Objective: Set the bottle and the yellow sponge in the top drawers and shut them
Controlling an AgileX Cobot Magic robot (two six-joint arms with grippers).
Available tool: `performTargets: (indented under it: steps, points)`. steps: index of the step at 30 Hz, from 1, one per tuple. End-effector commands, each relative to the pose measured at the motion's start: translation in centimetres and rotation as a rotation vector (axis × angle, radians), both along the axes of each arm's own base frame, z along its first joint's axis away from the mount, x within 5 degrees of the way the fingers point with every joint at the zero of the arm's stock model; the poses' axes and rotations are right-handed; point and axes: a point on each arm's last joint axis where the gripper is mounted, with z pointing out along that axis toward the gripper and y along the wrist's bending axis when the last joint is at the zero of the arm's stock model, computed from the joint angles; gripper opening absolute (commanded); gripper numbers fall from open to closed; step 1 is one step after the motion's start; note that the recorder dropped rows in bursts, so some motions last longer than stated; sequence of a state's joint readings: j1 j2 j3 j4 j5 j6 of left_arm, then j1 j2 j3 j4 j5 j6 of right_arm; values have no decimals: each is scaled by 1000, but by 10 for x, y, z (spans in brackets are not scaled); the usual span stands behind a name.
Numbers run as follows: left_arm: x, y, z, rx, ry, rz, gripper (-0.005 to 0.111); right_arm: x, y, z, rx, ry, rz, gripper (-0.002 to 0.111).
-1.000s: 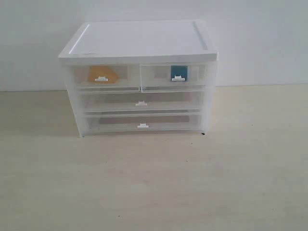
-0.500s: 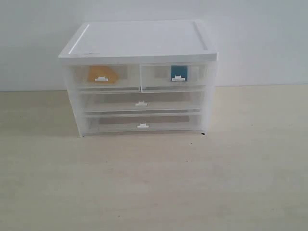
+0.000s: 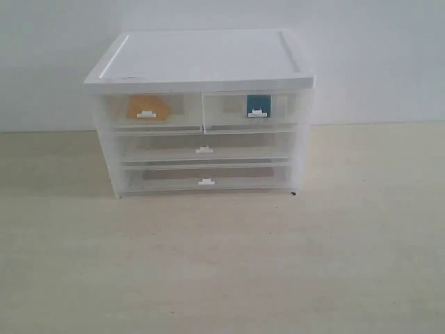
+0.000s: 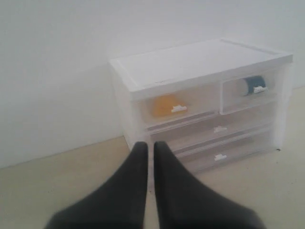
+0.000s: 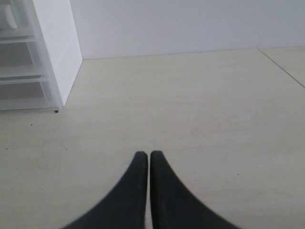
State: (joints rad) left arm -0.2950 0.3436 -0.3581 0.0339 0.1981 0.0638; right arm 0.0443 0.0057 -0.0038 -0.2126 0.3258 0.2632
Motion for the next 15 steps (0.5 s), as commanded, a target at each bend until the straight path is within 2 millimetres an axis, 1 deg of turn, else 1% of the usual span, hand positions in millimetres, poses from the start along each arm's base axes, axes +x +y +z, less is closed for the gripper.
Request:
performTargets:
  steps: [1,6,9,15]
  points:
    - [-1,3,-16,-25,-37,32,4,0,0,-1,-5,-6,-3,0]
    - [-13,6,-35,-28,-49,35,4,0,0,-1,-5,-6,-3,0]
    - [-23,12,-49,-25,-36,76,4,0,0,-1,-5,-6,-3,0]
    - [-29,18,-68,-54,-51,167,4,0,0,-1,-5,-6,-3,0]
